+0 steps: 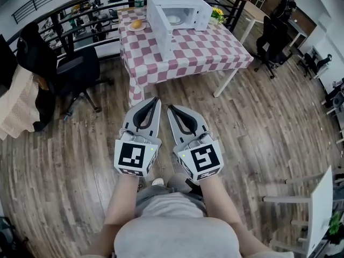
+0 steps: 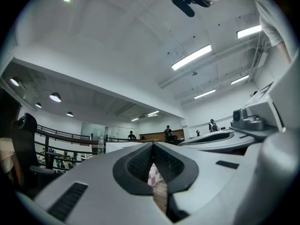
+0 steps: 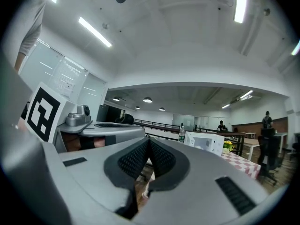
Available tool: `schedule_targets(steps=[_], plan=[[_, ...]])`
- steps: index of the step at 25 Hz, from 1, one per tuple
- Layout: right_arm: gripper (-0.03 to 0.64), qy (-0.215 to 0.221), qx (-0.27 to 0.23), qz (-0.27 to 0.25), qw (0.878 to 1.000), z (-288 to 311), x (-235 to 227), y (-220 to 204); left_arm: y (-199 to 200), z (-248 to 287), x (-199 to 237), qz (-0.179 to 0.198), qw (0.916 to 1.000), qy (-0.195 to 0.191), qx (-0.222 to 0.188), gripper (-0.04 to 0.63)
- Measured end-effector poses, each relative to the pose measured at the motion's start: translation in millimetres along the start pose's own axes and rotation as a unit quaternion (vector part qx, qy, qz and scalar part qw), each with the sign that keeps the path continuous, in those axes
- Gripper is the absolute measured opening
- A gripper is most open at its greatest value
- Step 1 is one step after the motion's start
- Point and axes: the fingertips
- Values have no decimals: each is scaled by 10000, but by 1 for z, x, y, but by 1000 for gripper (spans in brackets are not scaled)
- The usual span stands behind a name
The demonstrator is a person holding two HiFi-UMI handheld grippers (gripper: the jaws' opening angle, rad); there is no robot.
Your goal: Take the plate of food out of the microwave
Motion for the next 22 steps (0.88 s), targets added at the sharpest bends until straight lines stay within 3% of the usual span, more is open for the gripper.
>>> schedule_targets(steps=[9,22], plan=[[25,-464,142,38,9988,6,-57,-21,-25,44,-2,-188,9996,-212,63,-2],[25,-566,233,277,9977,46,-130,-60,-71,112,8,-211,9986,-354,328,-2]])
Point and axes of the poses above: the fingertips, and each gripper's own axes: z forward along the fingers, x to its left, y out of its top, and after that the axes turned 15 degrees about -x, right-handed
